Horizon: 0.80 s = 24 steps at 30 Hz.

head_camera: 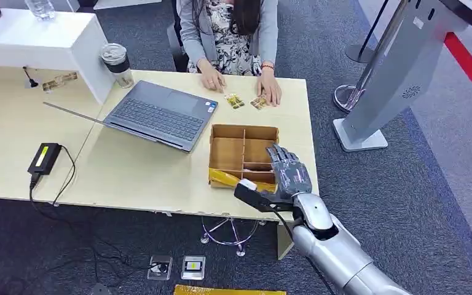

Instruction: Pass the card to the sensor for recognition and then transmit it.

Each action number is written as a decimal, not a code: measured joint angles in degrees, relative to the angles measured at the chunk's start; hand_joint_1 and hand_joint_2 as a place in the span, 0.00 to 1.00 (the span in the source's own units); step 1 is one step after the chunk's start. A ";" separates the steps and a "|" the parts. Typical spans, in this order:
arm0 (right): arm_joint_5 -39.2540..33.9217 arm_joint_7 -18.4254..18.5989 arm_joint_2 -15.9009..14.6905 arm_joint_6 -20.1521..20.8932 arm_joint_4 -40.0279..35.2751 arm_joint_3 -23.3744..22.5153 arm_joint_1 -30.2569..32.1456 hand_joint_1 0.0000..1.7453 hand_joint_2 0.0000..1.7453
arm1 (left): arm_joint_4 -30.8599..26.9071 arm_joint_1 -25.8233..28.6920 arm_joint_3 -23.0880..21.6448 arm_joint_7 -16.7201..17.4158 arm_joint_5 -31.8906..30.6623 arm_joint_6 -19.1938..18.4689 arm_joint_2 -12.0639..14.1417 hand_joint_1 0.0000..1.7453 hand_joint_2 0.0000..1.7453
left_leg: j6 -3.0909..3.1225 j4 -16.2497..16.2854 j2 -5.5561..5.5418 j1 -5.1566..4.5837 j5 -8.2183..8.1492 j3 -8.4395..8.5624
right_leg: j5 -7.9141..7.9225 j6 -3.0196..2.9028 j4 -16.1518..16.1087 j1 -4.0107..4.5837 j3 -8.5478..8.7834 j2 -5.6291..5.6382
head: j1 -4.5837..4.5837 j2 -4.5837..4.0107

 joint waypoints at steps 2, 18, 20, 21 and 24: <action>-0.02 -0.02 0.00 -0.42 0.31 0.00 -0.01 0.00 1.00 | 0.00 0.00 0.00 0.00 0.00 0.04 0.00 0.00 0.00 | 0.00 0.00 0.00 0.00 0.00 0.00 | 0.00 0.00 0.00 0.00 0.00 0.00 | 0.00 0.00; -1.01 -1.53 0.52 -3.58 5.62 -0.07 -2.10 0.00 1.00 | 0.00 -0.01 0.00 -0.07 -0.22 -0.02 0.02 0.00 0.00 | 0.00 0.00 0.00 0.00 0.00 0.00 | 0.00 0.00 0.00 0.00 0.00 0.00 | 0.00 0.00; -1.09 -1.75 0.66 -4.06 6.14 -0.09 -2.34 0.00 1.00 | 0.00 -0.01 0.00 -0.07 -0.24 -0.04 0.02 0.00 0.00 | 0.00 0.00 0.00 0.00 0.00 0.00 | 0.00 0.00 0.00 0.00 0.00 0.00 | 0.00 0.00; -1.16 -1.84 0.79 -4.24 6.27 -0.09 -2.39 0.00 1.00 | 0.00 -0.01 0.00 -0.09 -0.24 -0.04 0.02 0.00 0.00 | 0.00 0.00 0.00 0.00 0.00 0.00 | 0.00 0.00 0.00 0.00 0.00 0.00 | 0.02 0.00; -1.42 -2.10 0.94 -4.57 6.56 -0.09 -2.46 0.00 1.00 | 0.00 -0.01 0.00 -0.22 -0.42 -0.07 0.02 0.00 0.00 | 0.00 0.00 0.00 0.00 0.00 0.00 | 0.00 0.00 0.00 0.00 0.00 0.00 | 0.00 0.00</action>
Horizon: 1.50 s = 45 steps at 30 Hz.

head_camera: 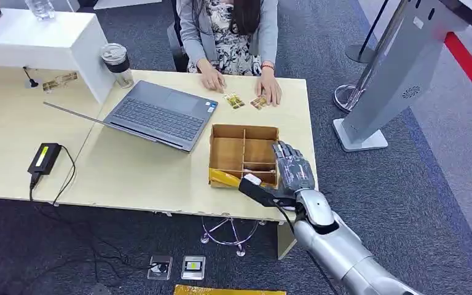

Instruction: Pass the card to the sensor for recognition and then transmit it.

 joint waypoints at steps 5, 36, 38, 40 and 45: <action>-0.50 -0.59 0.06 -0.70 0.63 0.02 -0.45 0.00 1.00 | 0.00 0.00 0.00 -0.24 -0.13 -0.04 0.02 0.00 0.00 | 0.00 0.00 0.00 0.00 0.00 0.00 | 0.00 0.00 0.00 0.00 0.01 0.00 | 0.00 0.00; -0.35 -0.43 2.73 0.09 0.04 1.07 0.49 0.00 1.00 | 0.00 0.01 0.00 -0.87 0.04 -0.40 0.33 0.00 0.00 | -0.01 0.00 0.00 0.00 0.01 0.01 | 0.00 0.00 0.01 0.00 0.01 0.02 | 0.00 0.00; -0.68 -0.96 2.71 0.20 0.04 1.07 0.41 0.00 1.00 | 0.00 0.01 0.00 -0.87 0.04 -0.26 0.31 0.00 0.00 | -0.01 0.00 0.00 0.00 0.01 0.01 | 0.00 0.00 0.01 0.00 0.01 0.01 | 0.02 0.00; -0.76 -1.16 2.71 0.26 0.04 1.07 0.29 0.00 1.00 | 0.00 0.02 0.00 -0.87 0.07 -0.15 0.31 0.00 0.00 | -0.01 0.00 0.00 0.00 0.01 0.01 | 0.00 0.00 0.01 0.00 0.01 0.01 | 0.00 0.00; -0.96 -1.27 2.73 0.55 0.04 1.07 0.26 1.00 1.00 | 0.00 0.02 0.00 -0.87 0.24 -0.02 0.31 0.00 0.00 | -0.01 0.00 0.00 0.00 0.01 0.01 | 0.00 0.00 0.01 0.00 0.01 0.01 | 0.00 0.00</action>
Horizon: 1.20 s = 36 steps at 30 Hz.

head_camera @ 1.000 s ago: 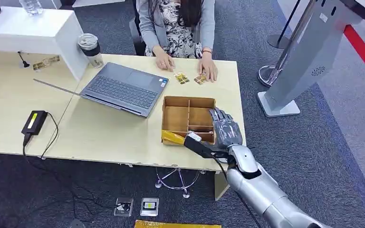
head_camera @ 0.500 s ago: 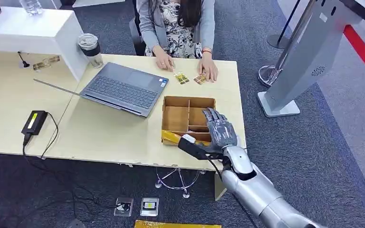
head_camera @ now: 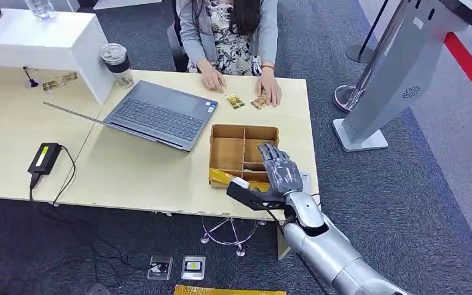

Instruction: Pass the card to the sensor for recognition and then transmit it.

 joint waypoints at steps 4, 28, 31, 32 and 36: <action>-0.05 -0.22 0.09 0.02 0.00 0.00 0.00 1.00 1.00 | 0.00 0.00 0.00 0.00 0.07 0.04 0.00 0.00 0.00 | 0.00 0.00 0.00 0.00 0.00 0.00 | 0.00 0.00 0.00 0.00 0.00 0.00 | 0.00 0.00; -0.70 -0.48 0.13 0.15 0.15 0.04 -0.56 1.00 1.00 | 0.00 0.00 0.00 0.00 0.26 0.17 -0.02 0.00 0.00 | 0.00 0.00 0.00 0.00 0.00 0.01 | 0.00 0.00 0.00 0.00 0.00 0.00 | 0.02 0.00; -0.94 -0.48 0.13 0.04 0.15 0.04 -0.56 1.00 1.00 | 0.00 0.00 0.00 0.00 0.31 0.22 -0.02 0.00 0.00 | 0.00 0.00 0.00 0.00 0.00 0.01 | 0.00 0.00 0.00 0.00 0.00 0.00 | 0.00 0.00; -1.20 -0.50 0.13 -0.11 0.15 0.04 -0.58 1.00 1.00 | 0.00 0.00 0.00 0.00 0.33 0.24 -0.02 0.00 0.00 | 0.00 0.00 0.00 0.00 0.00 0.01 | 0.00 0.00 0.00 0.00 0.01 0.00 | 0.00 0.00; -1.97 -0.74 0.07 -0.39 0.13 -0.13 -1.15 1.00 1.00 | 0.00 0.00 0.00 0.00 0.33 0.28 -0.02 0.00 0.00 | 0.00 0.00 0.00 0.00 0.01 0.01 | 0.01 0.00 0.01 0.00 0.00 0.01 | 0.00 0.00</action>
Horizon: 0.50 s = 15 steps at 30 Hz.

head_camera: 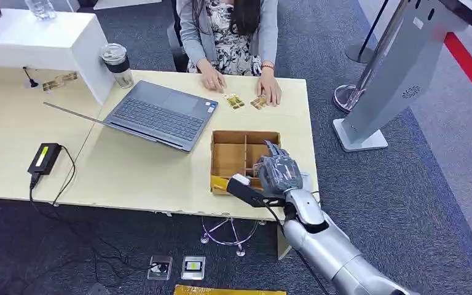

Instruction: Pass the card to the sensor for recognition and then transmit it.

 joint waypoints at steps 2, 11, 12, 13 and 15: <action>-0.42 -0.09 -0.11 0.29 -0.66 -0.22 -0.97 1.00 1.00 | 0.00 0.01 0.00 0.00 0.00 0.04 0.00 0.00 0.00 | 0.00 0.00 0.01 0.00 0.01 0.00 | 0.01 0.00 0.01 0.00 0.00 0.01 | 0.02 0.00; -1.33 -1.27 -1.14 4.79 -6.67 -2.86 -8.66 1.00 1.00 | 0.00 0.06 0.00 -0.68 -0.79 -0.33 0.04 0.00 0.00 | 0.02 0.01 0.02 -0.01 0.04 0.00 | 0.06 -0.02 0.02 -0.01 -0.01 0.02 | 0.00 0.00; -1.33 -1.66 -1.22 5.44 -7.48 -2.95 -10.32 1.00 1.00 | 0.00 0.06 -0.02 -0.92 -0.94 -0.50 0.04 0.00 0.00 | 0.02 0.01 0.03 -0.01 0.04 0.02 | 0.06 -0.02 0.02 0.00 -0.01 0.03 | 0.02 0.00; -1.31 -1.94 -1.25 5.70 -7.82 -3.01 -11.30 1.00 1.00 | 0.00 0.05 -0.02 -1.07 -0.98 -0.63 0.04 0.00 0.00 | 0.02 0.01 0.03 0.00 0.04 0.01 | 0.06 -0.02 0.01 0.00 -0.01 0.03 | 0.00 0.00; -1.27 -2.34 -1.25 5.90 -8.17 -3.21 -12.95 1.00 1.00 | 0.00 0.04 -0.02 -1.20 -1.18 -0.94 0.04 0.00 0.00 | 0.01 0.01 0.02 0.00 0.05 0.01 | 0.05 -0.02 0.02 0.00 0.01 -0.01 | 0.00 0.00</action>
